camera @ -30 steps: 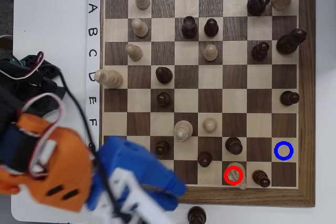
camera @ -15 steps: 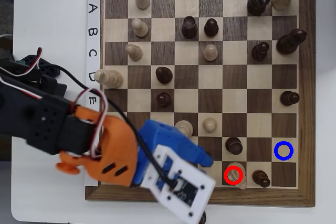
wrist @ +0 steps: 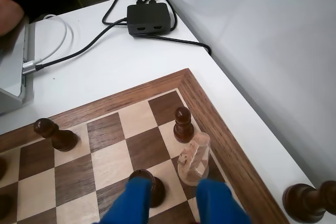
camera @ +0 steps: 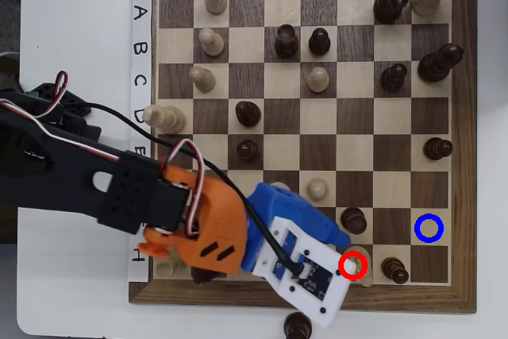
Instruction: Move the piece to destination
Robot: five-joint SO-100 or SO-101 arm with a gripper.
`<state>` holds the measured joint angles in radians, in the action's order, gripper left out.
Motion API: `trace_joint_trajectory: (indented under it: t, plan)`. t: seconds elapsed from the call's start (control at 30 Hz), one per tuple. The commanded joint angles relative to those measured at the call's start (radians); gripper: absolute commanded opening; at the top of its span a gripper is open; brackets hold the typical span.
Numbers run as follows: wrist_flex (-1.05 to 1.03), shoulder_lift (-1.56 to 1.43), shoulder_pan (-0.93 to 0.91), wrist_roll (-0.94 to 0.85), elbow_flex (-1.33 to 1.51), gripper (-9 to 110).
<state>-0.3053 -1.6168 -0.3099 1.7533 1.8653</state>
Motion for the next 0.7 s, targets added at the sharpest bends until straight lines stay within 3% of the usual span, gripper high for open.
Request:
trace_joint_trajectory:
  t: [0.0, 0.33, 0.67]
  plan:
    - [0.129, 0.021, -0.035, 0.083, -0.021, 22]
    - [0.149, 0.13, -0.034, 0.094, -0.095, 29]
    - [0.074, 0.244, -0.051, 0.107, -0.36, 29]
